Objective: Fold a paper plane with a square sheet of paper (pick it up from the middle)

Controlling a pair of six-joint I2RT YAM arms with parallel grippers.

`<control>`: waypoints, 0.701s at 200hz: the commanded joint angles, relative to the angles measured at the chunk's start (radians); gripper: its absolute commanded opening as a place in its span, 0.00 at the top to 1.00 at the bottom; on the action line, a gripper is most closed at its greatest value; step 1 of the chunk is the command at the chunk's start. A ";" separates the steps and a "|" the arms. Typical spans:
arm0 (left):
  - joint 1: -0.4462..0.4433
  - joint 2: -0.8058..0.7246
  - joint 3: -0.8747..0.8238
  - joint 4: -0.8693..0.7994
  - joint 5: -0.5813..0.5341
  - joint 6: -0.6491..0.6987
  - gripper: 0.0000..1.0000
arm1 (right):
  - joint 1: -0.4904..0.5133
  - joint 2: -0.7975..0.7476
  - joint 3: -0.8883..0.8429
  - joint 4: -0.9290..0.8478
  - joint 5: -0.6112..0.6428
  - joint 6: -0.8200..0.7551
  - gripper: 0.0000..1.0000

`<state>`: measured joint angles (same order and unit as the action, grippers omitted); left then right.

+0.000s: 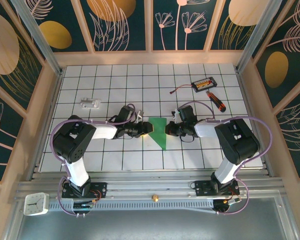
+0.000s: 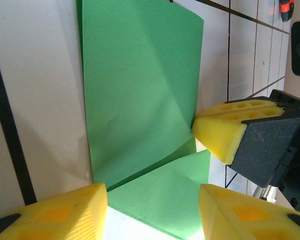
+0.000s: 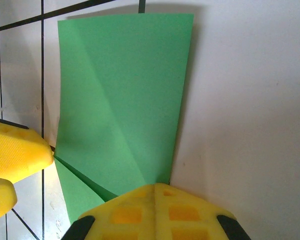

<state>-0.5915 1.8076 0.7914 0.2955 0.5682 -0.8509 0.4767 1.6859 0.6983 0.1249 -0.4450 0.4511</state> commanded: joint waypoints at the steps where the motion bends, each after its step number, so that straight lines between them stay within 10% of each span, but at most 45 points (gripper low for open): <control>1: -0.008 0.011 0.025 -0.031 0.002 -0.015 0.49 | -0.007 0.024 -0.020 -0.030 0.030 -0.020 1.00; 61: -0.007 -0.068 0.020 -0.166 -0.165 -0.013 0.49 | -0.010 0.014 -0.032 -0.006 0.016 -0.017 1.00; 140: -0.023 -0.018 0.031 -0.128 -0.098 -0.056 0.49 | -0.052 -0.067 -0.056 0.148 -0.150 0.066 1.00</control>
<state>-0.6079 1.7660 0.8066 0.1715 0.4374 -0.8768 0.4286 1.6482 0.6453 0.2050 -0.5331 0.4866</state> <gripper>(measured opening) 0.506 0.057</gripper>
